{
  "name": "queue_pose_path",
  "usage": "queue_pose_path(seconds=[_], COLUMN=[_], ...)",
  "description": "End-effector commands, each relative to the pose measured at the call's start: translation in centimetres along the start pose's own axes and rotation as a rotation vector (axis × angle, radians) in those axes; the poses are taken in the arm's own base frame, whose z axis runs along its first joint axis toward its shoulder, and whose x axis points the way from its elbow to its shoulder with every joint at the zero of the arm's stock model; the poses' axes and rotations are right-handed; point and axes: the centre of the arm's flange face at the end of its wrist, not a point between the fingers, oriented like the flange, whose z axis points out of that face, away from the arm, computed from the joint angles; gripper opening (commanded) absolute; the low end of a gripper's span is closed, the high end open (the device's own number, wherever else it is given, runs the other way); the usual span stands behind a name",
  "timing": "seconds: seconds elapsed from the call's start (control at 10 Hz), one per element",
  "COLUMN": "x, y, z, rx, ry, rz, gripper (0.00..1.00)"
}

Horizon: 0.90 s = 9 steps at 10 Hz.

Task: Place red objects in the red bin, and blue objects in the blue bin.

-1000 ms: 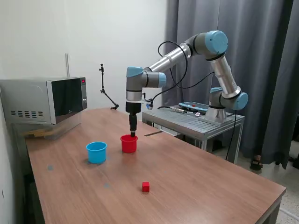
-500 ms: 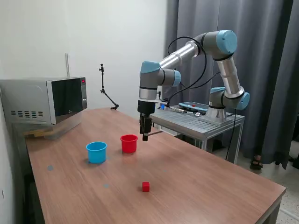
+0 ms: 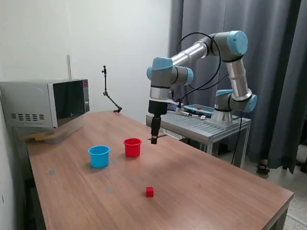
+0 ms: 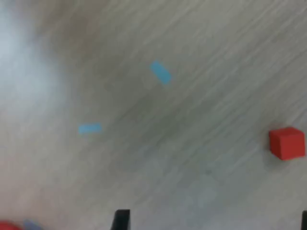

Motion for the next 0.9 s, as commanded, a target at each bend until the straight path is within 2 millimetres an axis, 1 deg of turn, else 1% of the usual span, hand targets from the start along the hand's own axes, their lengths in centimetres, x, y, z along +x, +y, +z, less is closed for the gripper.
queue_pose_path(seconds=[0.0,0.2,0.3,0.5,0.6,0.7,0.8], x=[0.6,2.5,3.7,6.4,8.4,10.0,11.4], y=[-2.0,-4.7,-5.9,-7.7,-8.6,-9.0,-8.9], z=[0.2,-0.8,-1.4,-1.7,-1.3,-0.4,0.9], rx=[0.057,0.081,0.075,0.067,0.062,0.06,0.062], ry=[-0.066,-0.1,-0.092,-0.066,-0.051,-0.045,-0.038], rz=[0.127,0.077,0.063,0.022,-0.001,-0.017,-0.02], gripper=[1.0,1.0,1.0,1.0,1.0,1.0,1.0])
